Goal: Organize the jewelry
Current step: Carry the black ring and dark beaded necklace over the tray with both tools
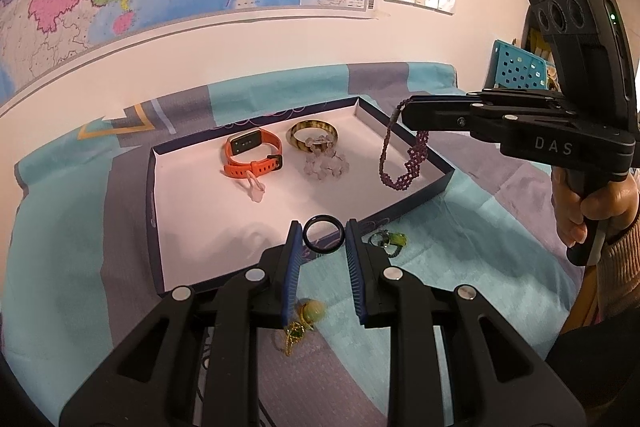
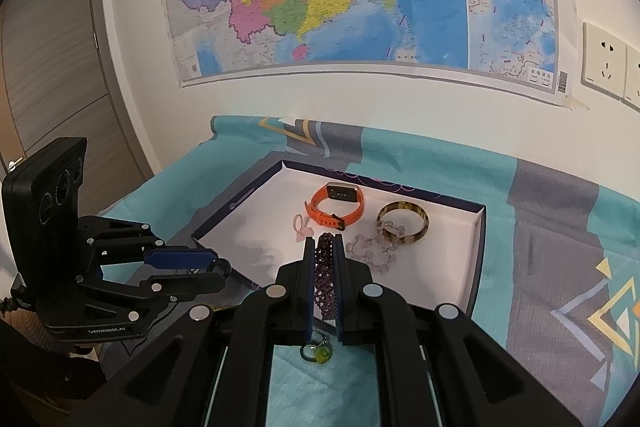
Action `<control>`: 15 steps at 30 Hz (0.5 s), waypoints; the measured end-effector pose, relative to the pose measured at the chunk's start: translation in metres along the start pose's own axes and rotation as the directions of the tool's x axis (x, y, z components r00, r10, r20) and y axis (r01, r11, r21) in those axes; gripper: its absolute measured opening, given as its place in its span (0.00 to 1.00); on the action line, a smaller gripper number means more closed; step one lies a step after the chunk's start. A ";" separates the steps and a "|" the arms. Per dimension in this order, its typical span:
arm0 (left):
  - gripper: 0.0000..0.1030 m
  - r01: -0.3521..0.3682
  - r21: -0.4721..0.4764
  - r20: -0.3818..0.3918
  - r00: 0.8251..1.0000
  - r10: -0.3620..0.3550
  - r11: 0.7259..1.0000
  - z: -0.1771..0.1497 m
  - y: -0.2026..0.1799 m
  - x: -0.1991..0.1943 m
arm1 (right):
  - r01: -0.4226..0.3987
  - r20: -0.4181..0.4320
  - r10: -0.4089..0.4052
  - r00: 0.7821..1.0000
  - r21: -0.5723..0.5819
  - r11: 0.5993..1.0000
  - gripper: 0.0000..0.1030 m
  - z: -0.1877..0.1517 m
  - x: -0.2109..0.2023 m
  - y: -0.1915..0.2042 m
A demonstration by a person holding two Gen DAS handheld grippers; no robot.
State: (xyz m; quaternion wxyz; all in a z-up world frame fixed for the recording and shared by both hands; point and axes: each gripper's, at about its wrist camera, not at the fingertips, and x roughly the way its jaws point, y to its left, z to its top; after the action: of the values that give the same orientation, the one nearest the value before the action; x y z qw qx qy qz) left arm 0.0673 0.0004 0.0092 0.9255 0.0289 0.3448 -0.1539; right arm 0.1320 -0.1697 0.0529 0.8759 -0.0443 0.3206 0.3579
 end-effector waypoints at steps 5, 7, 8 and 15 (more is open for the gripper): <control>0.22 -0.008 -0.005 -0.001 1.000 0.008 1.000 0.004 0.003 0.004 | 0.003 0.000 -0.003 1.000 0.006 1.000 0.06 0.003 0.005 -0.004; 0.22 -0.010 -0.005 -0.003 1.000 0.010 1.000 0.005 0.004 0.006 | 0.005 -0.002 -0.005 1.000 0.009 1.000 0.06 0.003 0.007 -0.004; 0.22 -0.012 -0.005 -0.004 1.000 0.012 1.000 0.005 0.004 0.007 | 0.005 -0.004 -0.005 1.000 0.011 1.000 0.06 0.004 0.009 -0.005; 0.22 -0.013 0.000 -0.004 1.000 0.013 1.000 0.010 0.006 0.010 | 0.006 -0.008 -0.006 1.000 0.017 1.000 0.06 0.003 0.014 -0.007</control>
State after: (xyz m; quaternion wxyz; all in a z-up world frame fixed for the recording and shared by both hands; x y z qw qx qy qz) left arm 0.0822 0.0014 0.0098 0.9259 0.0317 0.3462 -0.1477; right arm 0.1460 -0.1654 0.0459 0.8761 -0.0395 0.3269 0.3523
